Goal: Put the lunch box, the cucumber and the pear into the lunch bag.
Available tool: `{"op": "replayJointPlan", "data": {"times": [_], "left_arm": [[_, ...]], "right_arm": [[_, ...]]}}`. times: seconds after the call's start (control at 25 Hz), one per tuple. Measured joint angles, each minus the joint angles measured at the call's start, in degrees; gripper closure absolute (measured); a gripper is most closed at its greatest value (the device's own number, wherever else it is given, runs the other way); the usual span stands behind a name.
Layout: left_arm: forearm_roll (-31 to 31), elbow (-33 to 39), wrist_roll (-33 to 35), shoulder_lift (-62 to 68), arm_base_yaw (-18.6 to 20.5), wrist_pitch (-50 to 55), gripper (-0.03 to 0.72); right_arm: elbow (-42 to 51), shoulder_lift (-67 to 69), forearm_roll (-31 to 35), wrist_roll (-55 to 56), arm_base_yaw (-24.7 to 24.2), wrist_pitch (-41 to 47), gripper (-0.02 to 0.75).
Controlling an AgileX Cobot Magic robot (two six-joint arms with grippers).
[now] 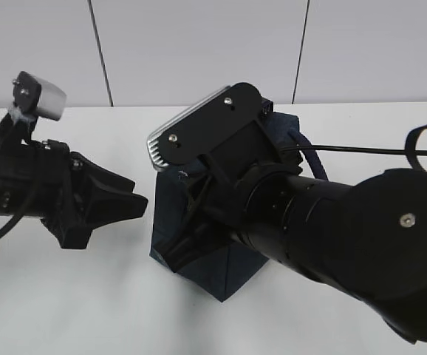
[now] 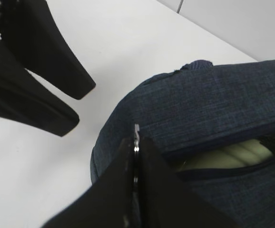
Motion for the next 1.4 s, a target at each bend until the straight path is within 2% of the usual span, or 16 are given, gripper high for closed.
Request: {"op": "replayJointPlan", "data": {"times": [0.08,0.24,0.44,0.72,0.8,0.88,0.96,1.12,1.4], "left_arm": [[-2.53,0.0,4.17,2.0,0.0,1.85,0.419],[-4.35,0.0,8.24,4.66,0.0,3.12,0.419],[-5.75,-0.05,9.22,6.82,-0.34,3.8,0.419],[-9.68,-1.11,9.29,9.56,-3.21,3.96,0.419],[-10.32,-1.73,9.29,10.32,-3.97,3.67,0.464],[-11.12,-1.8,9.29,10.75,-4.1,3.21,0.585],[-11.12,-1.8,9.29,10.87,-4.1,2.97,0.645],[-11.12,-1.82,9.29,10.93,-4.1,2.79,0.675],[-11.06,-1.93,9.29,10.93,-4.1,3.05,0.68]], "right_arm": [[0.0,0.0,0.24,-0.03,0.0,0.0,0.738],[0.0,-0.13,0.33,-0.13,0.0,0.25,0.738],[0.0,-0.13,0.56,-0.13,0.0,0.72,0.738],[0.0,-0.13,0.79,-0.25,0.0,1.18,0.738],[0.0,-0.13,1.02,-0.25,0.0,1.22,0.738],[-0.15,-0.13,1.16,-0.25,0.0,1.22,0.738],[-0.55,-0.13,1.53,-0.36,0.0,1.31,0.738],[-2.91,-0.13,4.82,-3.78,0.0,-0.92,0.738],[-8.99,-0.13,16.87,-19.3,-0.98,-6.33,0.738]]}}
